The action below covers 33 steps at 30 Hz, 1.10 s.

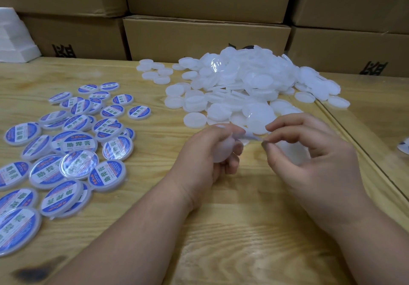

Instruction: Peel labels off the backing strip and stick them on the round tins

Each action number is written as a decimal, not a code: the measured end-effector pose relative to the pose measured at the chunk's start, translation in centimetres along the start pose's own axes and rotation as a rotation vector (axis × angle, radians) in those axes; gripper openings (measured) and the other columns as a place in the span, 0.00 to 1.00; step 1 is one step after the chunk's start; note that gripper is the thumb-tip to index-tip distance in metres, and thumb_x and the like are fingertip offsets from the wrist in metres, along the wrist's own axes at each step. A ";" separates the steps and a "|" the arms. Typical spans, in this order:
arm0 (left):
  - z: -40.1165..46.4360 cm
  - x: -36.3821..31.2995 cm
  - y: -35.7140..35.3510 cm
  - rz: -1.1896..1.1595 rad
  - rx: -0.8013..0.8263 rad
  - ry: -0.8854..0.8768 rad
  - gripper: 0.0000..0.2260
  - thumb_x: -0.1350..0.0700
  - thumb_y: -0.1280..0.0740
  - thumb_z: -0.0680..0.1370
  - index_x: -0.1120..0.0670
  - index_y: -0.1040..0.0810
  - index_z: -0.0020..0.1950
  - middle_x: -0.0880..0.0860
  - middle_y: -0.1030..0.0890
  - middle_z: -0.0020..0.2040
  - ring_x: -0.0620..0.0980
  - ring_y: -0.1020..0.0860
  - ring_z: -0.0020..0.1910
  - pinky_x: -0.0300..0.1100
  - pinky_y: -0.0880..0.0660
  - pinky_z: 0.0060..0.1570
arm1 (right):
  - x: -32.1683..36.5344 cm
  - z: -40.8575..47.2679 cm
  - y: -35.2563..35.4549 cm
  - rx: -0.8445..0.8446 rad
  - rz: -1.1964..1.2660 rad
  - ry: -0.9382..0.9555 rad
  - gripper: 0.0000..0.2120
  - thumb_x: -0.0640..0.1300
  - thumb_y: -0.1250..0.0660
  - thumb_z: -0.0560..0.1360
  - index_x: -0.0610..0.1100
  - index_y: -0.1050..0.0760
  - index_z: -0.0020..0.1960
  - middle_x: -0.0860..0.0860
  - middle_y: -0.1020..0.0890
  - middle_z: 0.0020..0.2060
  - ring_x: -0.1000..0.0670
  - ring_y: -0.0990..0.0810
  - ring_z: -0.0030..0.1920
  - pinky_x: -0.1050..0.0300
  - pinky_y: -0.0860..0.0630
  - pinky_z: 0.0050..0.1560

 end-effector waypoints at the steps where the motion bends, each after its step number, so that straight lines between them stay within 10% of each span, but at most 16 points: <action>1: -0.1 -0.1 -0.2 -0.046 0.033 0.012 0.15 0.48 0.39 0.74 0.56 0.17 0.43 0.58 0.24 0.34 0.54 0.31 0.28 0.42 0.32 0.32 | 0.0 -0.1 0.3 -0.058 0.054 -0.019 0.08 0.39 0.26 0.71 0.51 0.18 0.41 0.56 0.17 0.45 0.50 0.18 0.47 0.60 0.25 0.50; 6: -0.2 -0.3 -0.6 -0.144 0.052 0.052 0.14 0.53 0.49 0.81 0.55 0.24 0.52 0.65 0.17 0.42 0.51 0.33 0.28 0.42 0.40 0.30 | -0.7 -0.2 0.9 -0.199 0.388 -0.261 0.07 0.44 0.22 0.69 0.54 0.18 0.38 0.52 0.20 0.30 0.58 0.24 0.30 0.66 0.26 0.33; 12: -0.1 -0.3 -0.7 -0.142 0.042 0.040 0.16 0.50 0.46 0.85 0.51 0.20 0.50 0.64 0.16 0.53 0.51 0.30 0.26 0.37 0.41 0.26 | -0.3 -0.4 -2.4 0.102 0.708 -0.457 0.17 0.35 0.27 0.70 0.44 0.29 0.53 0.49 0.16 0.31 0.60 0.21 0.30 0.71 0.27 0.34; 33: -0.1 0.0 -1.3 -0.007 0.122 0.001 0.17 0.55 0.44 0.68 0.55 0.21 0.50 0.67 0.20 0.49 0.51 0.31 0.21 0.33 0.44 0.20 | -1.5 -1.1 -3.1 0.096 0.530 -0.550 0.12 0.35 0.26 0.74 0.44 0.26 0.52 0.45 0.13 0.38 0.53 0.14 0.39 0.67 0.24 0.38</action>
Point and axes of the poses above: each hand's wrist, its own z-axis towards the middle knuckle, its own y-axis out of the back of the hand, x = y × z, the point moved 6 cm from there along z, towards the middle knuckle
